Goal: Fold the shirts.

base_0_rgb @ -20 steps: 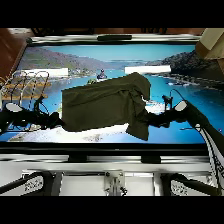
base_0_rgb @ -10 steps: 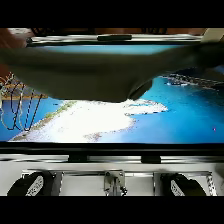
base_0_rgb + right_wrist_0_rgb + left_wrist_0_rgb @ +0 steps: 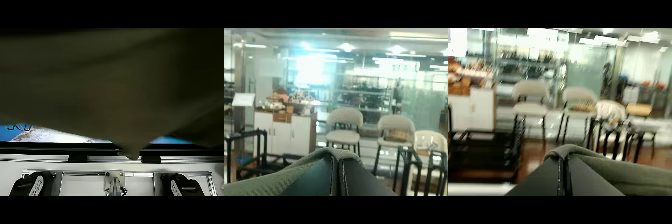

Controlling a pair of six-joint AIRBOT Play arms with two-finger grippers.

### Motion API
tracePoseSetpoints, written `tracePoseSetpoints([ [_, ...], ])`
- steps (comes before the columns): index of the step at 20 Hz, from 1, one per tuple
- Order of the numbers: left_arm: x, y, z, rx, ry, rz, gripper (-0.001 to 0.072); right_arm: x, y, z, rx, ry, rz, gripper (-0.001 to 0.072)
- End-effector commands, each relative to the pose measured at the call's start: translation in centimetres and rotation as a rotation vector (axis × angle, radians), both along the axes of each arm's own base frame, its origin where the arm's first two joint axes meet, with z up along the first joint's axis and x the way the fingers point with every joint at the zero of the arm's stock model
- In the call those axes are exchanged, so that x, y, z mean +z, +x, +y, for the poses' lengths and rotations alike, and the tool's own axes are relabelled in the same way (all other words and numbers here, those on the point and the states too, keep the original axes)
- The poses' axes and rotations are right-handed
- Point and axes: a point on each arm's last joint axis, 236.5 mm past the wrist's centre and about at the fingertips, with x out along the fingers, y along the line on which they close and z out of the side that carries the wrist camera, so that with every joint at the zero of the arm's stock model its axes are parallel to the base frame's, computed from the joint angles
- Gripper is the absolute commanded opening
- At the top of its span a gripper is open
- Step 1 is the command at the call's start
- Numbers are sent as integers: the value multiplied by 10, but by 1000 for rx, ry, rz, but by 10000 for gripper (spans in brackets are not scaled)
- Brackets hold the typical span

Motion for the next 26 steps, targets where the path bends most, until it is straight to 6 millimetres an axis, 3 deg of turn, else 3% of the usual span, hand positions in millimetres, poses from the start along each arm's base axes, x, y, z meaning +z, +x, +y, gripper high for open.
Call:
tracePoseSetpoints([
  [1, -61, 24, 26, 96, 34, 236, 32, -43, 37, -10, -62, -75, 186, 59],
  [3, -108, 58, 35, 97, 54, 371, 32, -85, 82, -17, -89, -114, 350, 59],
  [7, -228, 130, 52, 75, -7, 695, 32, -176, 189, -28, -104, -147, 630, 59],
  [10, -312, 185, 67, 72, -56, 883, 31, -263, 272, -29, -88, -118, 810, 59],
  [13, -390, 245, 81, 67, -88, 1021, 31, -355, 344, -30, -95, 69, 954, 59],
  [15, -438, 278, 83, 53, -152, 1081, 32, -405, 379, -21, -68, 247, 1006, 59],
  [17, -483, 300, 78, 29, -240, 1137, 32, -445, 403, -8, -27, 401, 1045, 59],
  [19, -527, 307, 70, 5, -317, 1218, 33, -487, 412, 6, 16, 508, 1126, 59],
  [22, -577, 299, 57, -32, -384, 1354, 34, -544, 398, 21, 46, 527, 1302, 59],
  [24, -591, 287, 48, -63, -406, 1431, 38, -555, 389, 26, 58, 517, 1360, 75],
  [25, -592, 280, 44, -73, -424, 1462, 101, -550, 386, 28, 70, 524, 1363, 187],
  [26, -588, 272, 41, -88, -442, 1504, 294, -542, 382, 29, 79, 520, 1365, 434],
])
